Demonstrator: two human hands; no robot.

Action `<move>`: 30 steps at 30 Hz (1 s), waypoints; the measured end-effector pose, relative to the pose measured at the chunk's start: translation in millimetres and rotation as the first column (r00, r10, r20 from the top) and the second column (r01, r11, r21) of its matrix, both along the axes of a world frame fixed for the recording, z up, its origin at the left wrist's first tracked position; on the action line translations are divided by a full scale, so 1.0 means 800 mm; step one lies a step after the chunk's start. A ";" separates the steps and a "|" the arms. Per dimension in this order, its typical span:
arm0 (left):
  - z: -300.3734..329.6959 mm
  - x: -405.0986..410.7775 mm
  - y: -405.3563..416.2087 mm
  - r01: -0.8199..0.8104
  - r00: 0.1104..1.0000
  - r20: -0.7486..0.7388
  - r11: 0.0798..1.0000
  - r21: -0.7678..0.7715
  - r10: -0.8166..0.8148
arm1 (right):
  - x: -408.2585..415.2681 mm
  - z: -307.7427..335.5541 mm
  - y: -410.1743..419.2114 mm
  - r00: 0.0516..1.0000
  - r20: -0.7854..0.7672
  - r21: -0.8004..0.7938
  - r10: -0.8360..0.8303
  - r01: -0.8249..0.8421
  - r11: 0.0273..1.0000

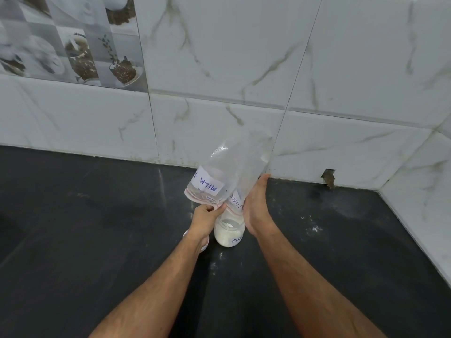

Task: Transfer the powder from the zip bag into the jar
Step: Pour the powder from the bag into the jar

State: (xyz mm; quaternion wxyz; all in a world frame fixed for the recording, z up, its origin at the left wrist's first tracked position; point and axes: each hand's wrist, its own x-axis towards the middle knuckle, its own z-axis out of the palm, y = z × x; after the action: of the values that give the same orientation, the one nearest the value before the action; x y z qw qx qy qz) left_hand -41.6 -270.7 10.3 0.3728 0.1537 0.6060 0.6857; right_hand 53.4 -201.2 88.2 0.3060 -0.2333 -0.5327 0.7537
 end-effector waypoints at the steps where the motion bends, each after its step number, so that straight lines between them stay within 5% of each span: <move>1: 0.001 -0.001 -0.002 -0.002 1.000 0.002 1.000 0.001 0.002 | 0.002 0.000 0.002 1.000 0.003 -0.004 -0.017 0.017 1.000; 30: 0.005 0.001 -0.007 0.021 0.998 -0.066 0.999 -0.028 -0.023 | 0.012 -0.003 -0.001 0.999 -0.005 -0.074 0.051 -0.051 0.996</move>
State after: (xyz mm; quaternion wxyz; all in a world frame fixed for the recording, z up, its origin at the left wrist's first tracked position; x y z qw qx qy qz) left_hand -41.1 -276.0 14.0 0.3621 0.1776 0.6256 0.6678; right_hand 62.7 -201.9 86.0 0.2788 -0.2296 -0.5095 0.7810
